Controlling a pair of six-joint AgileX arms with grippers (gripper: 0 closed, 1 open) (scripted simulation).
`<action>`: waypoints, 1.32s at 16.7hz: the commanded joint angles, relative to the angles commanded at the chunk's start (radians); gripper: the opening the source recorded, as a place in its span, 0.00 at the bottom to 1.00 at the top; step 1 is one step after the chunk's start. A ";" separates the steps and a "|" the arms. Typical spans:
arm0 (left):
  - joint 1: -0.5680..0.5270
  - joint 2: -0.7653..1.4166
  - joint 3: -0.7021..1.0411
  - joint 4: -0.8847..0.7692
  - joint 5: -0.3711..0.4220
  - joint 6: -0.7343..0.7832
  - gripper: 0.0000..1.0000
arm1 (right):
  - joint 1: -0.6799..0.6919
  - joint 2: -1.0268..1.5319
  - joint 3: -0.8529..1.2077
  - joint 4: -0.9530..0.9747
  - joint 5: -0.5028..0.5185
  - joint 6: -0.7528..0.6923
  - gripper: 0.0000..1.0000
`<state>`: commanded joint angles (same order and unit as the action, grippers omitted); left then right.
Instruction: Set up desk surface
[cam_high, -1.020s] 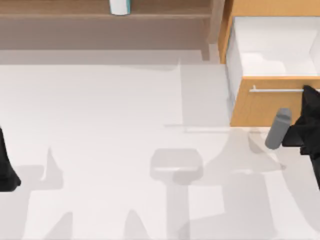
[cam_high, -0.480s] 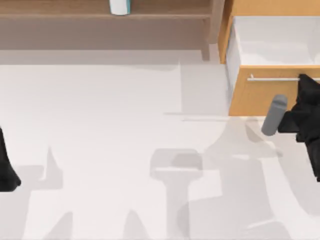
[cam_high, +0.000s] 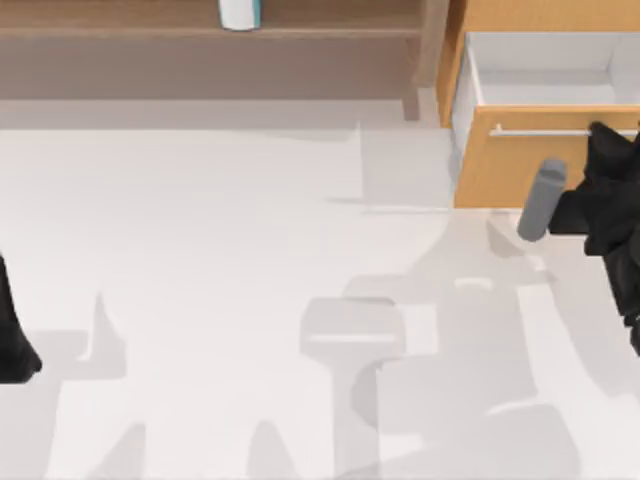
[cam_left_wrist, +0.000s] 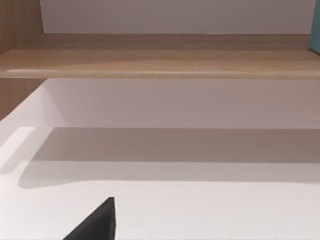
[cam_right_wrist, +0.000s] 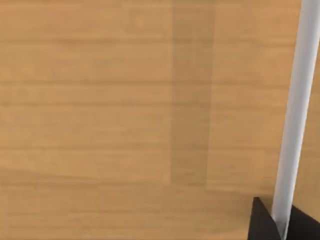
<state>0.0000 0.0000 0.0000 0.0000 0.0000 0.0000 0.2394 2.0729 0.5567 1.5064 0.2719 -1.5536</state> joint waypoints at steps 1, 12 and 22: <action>0.000 0.000 0.000 0.000 0.000 0.000 1.00 | 0.003 -0.003 -0.005 0.000 0.002 0.003 0.00; 0.000 0.000 0.000 0.000 0.000 0.000 1.00 | -0.042 0.099 0.248 -0.151 -0.041 0.001 0.00; 0.000 0.000 0.000 0.000 0.000 0.000 1.00 | -0.049 0.137 0.349 -0.205 -0.053 0.002 0.00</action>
<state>0.0000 0.0000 0.0000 0.0000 0.0000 0.0000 0.1902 2.2102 0.9054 1.3012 0.2187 -1.5521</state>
